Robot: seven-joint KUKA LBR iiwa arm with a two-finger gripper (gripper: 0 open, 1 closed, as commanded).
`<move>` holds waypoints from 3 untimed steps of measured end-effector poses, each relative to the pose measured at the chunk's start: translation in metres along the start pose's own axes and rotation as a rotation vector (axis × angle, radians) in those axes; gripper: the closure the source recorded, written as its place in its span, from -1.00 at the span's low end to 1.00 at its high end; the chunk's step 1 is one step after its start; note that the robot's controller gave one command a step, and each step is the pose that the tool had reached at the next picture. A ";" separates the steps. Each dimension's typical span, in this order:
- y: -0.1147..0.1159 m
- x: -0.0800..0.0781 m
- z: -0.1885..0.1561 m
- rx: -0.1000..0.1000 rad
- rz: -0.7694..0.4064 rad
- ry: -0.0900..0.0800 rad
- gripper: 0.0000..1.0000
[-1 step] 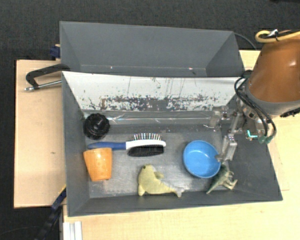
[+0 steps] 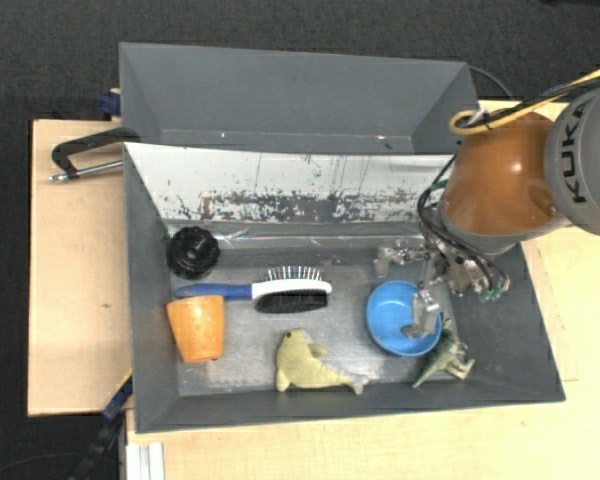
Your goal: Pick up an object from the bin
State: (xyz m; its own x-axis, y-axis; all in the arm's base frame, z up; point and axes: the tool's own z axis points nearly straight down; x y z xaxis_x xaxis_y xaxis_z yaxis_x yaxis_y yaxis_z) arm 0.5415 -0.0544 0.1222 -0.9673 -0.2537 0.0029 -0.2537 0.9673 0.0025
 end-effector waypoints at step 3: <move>-0.020 0.022 -0.080 0.009 -0.219 -0.016 1.00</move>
Offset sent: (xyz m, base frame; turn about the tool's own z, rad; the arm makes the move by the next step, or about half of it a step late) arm -0.0145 -0.0016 -0.0522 -0.2272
